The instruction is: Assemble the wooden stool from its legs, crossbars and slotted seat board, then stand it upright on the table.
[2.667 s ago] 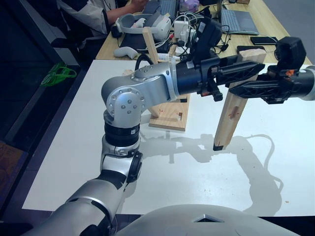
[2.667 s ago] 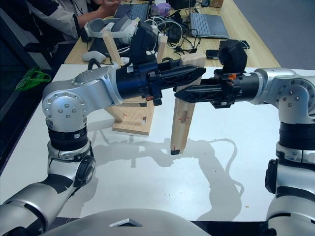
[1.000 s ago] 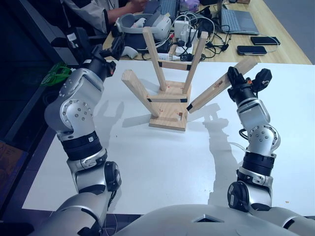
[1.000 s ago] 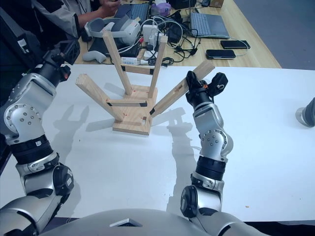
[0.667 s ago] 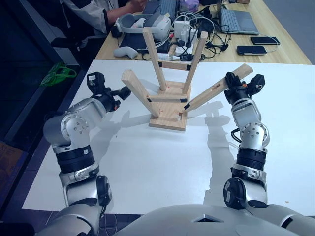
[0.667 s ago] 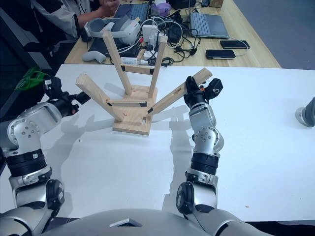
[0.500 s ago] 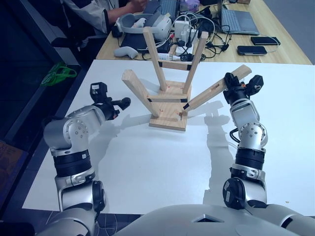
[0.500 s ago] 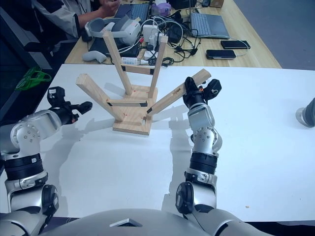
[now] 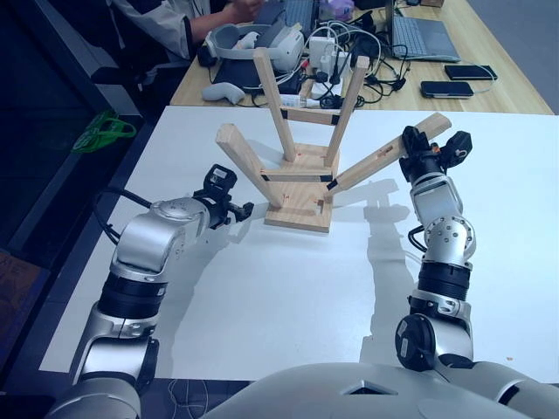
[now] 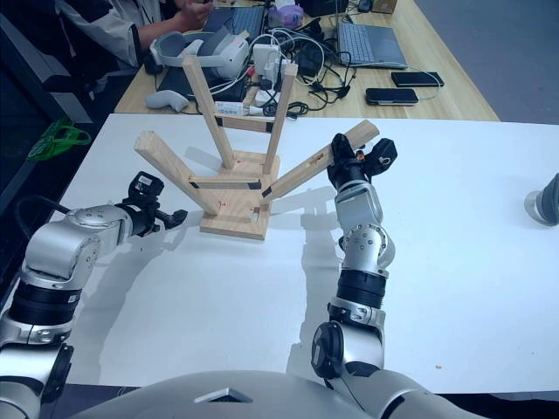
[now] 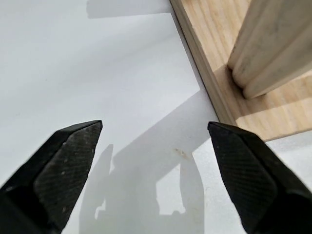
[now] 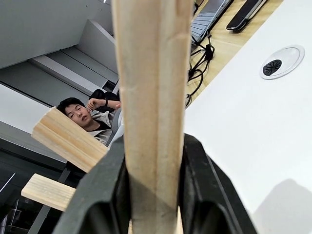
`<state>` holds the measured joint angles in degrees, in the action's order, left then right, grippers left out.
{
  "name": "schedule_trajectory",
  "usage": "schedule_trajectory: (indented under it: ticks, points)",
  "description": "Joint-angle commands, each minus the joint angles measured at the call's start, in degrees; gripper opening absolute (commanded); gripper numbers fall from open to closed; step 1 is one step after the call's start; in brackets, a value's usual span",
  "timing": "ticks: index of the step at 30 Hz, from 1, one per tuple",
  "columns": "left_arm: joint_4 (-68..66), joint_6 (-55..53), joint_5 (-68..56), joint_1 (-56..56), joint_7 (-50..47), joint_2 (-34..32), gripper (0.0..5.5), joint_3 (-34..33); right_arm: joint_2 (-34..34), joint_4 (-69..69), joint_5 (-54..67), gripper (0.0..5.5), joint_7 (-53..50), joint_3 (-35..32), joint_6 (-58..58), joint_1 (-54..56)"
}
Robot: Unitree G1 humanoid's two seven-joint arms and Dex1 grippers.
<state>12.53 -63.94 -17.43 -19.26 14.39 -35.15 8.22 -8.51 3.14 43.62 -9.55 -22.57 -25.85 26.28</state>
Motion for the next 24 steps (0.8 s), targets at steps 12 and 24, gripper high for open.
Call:
schedule_trajectory:
  ticks: [12,24]
  points:
    - [-1.33,2.76,9.9,-3.98,3.33,0.35,4.01,11.21,-1.28,-0.65,1.26,1.0,-1.3,0.54,1.15,2.85]
    - [-5.5,5.44,13.99,-1.53,3.12,4.02,4.01,10.76,0.13,0.26,1.12,1.0,-1.14,0.9,0.72,4.32]
